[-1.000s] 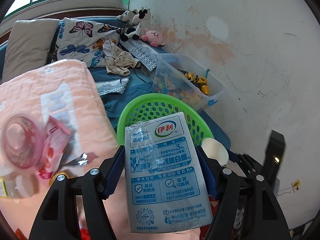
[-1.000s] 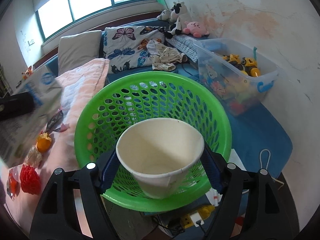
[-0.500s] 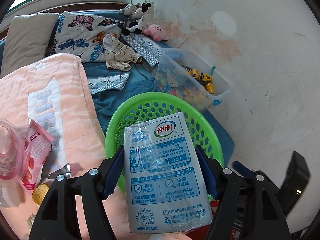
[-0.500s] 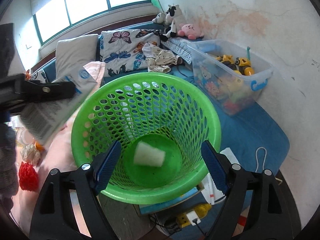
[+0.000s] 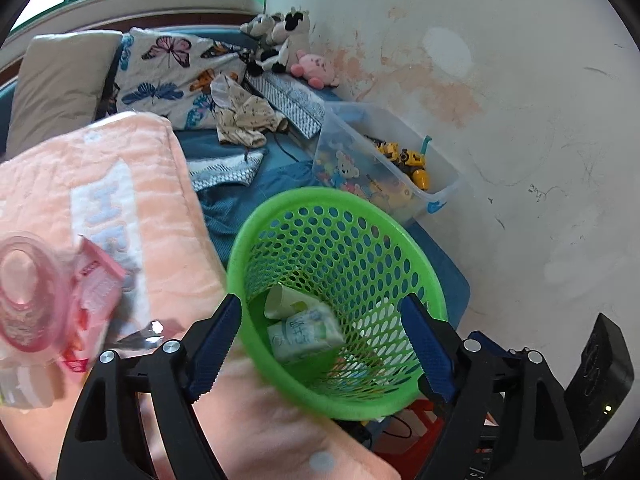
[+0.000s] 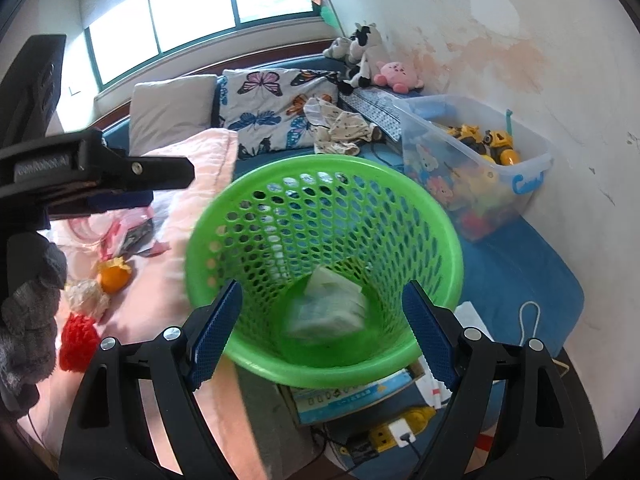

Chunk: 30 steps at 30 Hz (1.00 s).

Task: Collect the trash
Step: 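Open the left gripper over the green basket to drop the milk carton, then grasp the red mesh net with the right gripper while the left gripper grasps the red snack wrapper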

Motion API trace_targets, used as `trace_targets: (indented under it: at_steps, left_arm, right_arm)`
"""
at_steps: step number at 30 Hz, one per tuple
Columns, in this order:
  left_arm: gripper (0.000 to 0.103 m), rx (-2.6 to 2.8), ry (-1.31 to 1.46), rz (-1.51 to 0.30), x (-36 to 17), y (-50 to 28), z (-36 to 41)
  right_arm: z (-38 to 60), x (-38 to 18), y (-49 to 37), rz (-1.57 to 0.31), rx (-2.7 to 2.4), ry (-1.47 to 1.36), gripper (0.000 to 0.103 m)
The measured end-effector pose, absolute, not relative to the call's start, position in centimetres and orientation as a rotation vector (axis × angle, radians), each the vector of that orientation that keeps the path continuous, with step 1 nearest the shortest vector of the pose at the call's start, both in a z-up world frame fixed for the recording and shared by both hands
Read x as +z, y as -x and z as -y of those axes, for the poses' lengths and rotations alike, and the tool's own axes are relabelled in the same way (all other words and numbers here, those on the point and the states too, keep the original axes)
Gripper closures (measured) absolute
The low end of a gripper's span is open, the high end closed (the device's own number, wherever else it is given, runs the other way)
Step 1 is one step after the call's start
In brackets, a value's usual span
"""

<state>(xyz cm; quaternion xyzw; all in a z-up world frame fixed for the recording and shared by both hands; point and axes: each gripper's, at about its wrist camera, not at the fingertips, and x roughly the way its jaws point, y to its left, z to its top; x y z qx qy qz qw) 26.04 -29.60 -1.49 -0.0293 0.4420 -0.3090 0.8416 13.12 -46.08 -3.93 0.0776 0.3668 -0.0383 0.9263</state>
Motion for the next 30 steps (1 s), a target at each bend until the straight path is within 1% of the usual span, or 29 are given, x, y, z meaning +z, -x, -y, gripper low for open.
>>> trace_targets:
  at_steps: [5, 12, 23, 30]
  left_arm:
    - [0.024, -0.605, 0.030, -0.900, 0.2, -24.4, 26.7]
    - [0.024, -0.523, 0.028, -0.865, 1.6, -22.0, 20.5]
    - [0.024, -0.388, 0.022, -0.837, 1.5, -18.9, 11.9]
    - [0.024, -0.311, 0.027, -0.848, -0.1, -16.9, 7.0]
  right_arm:
    - [44.0, -3.1, -11.8, -0.734, -0.035, -0.156, 0.021]
    - [40.9, -2.8, -10.3, -0.732, 0.049, -0.172, 0.020]
    - [34.7, -3.4, -9.9, -0.761, 0.215, -0.180, 0.020]
    - [31.4, -4.0, -10.5, -0.783, 0.294, -0.190, 0.019]
